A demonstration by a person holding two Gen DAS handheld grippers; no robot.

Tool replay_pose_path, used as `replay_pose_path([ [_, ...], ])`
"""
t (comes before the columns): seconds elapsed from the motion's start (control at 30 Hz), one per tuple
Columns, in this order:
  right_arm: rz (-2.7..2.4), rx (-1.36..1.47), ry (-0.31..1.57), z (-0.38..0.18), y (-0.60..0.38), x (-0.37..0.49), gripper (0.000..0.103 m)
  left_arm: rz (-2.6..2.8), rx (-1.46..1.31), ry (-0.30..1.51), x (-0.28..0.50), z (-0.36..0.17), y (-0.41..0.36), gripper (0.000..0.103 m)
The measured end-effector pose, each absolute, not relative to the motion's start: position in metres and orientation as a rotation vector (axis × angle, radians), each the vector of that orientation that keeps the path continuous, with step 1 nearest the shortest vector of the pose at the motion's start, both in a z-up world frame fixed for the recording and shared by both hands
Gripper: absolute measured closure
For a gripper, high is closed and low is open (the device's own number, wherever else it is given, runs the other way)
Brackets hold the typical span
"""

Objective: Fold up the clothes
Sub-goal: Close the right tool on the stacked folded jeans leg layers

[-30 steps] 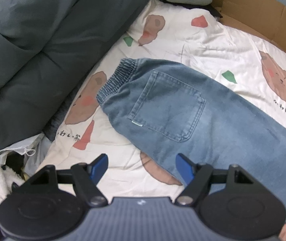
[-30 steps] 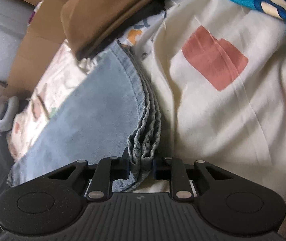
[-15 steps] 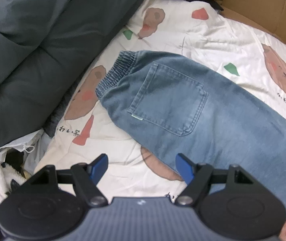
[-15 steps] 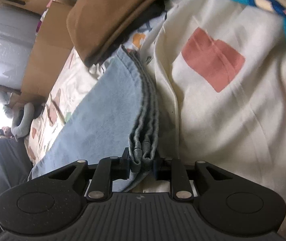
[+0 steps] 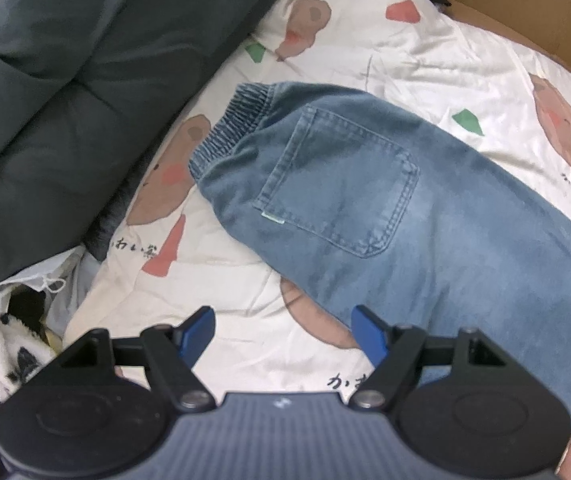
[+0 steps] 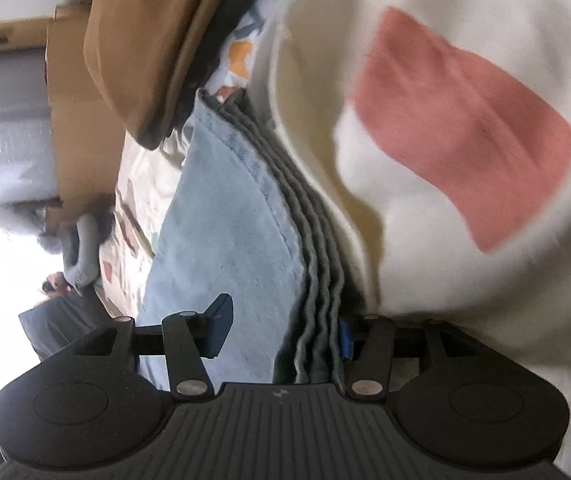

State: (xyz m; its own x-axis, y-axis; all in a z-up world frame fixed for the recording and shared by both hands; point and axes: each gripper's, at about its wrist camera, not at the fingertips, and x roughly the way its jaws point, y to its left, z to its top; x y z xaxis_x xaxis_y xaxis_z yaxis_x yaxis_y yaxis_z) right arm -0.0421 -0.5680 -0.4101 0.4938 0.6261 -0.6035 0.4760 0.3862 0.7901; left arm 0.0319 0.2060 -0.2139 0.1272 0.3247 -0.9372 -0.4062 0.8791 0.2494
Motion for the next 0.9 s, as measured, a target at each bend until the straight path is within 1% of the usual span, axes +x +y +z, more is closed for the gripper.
replay_pose_path([
  [0.03, 0.135, 1.233, 1.135, -0.409, -0.566, -0.039, 0.049, 0.529, -0.072, 1.346, 0.032, -0.216, 0.205, 0.026],
  [0.1, 0.168, 1.199, 1.140, -0.403, -0.563, -0.035, 0.058, 0.524, -0.068, 1.351, 0.031, -0.218, 0.204, 0.026],
  [0.13, 0.185, 1.182, 1.143, -0.400, -0.561, -0.034, 0.069, 0.523, -0.066, 1.352, 0.031, -0.219, 0.204, 0.026],
  [0.17, 0.212, 1.186, 1.141, -0.397, -0.561, -0.033, 0.076, 0.524, -0.066, 1.353, 0.032, -0.219, 0.204, 0.026],
  [0.23, 0.266, 1.195, 1.136, -0.392, -0.562, -0.031, 0.080, 0.531, -0.071, 1.353, 0.031, -0.221, 0.205, 0.026],
  [0.33, 0.301, 1.194, 1.153, -0.389, -0.566, -0.028, 0.080, 0.537, -0.081, 1.358, 0.029, -0.224, 0.206, 0.026],
  [0.47, 0.266, 1.152, 1.208, -0.395, -0.565, -0.021, 0.077, 0.538, -0.085, 1.369, 0.026, -0.226, 0.206, 0.026],
  [0.5, 0.256, 1.144, 1.217, -0.397, -0.564, -0.020, 0.075, 0.536, -0.080, 1.372, 0.025, -0.226, 0.206, 0.026],
  [0.53, 0.247, 1.135, 1.227, -0.399, -0.564, -0.018, 0.069, 0.534, -0.074, 1.376, 0.024, -0.225, 0.206, 0.026],
  [0.57, 0.236, 1.123, 1.231, -0.401, -0.564, -0.018, 0.064, 0.534, -0.068, 1.379, 0.024, -0.225, 0.206, 0.026],
  [0.9, 0.261, 1.132, 1.204, -0.413, -0.563, -0.003, 0.064, 0.571, -0.063, 1.387, 0.013, -0.219, 0.217, 0.025],
])
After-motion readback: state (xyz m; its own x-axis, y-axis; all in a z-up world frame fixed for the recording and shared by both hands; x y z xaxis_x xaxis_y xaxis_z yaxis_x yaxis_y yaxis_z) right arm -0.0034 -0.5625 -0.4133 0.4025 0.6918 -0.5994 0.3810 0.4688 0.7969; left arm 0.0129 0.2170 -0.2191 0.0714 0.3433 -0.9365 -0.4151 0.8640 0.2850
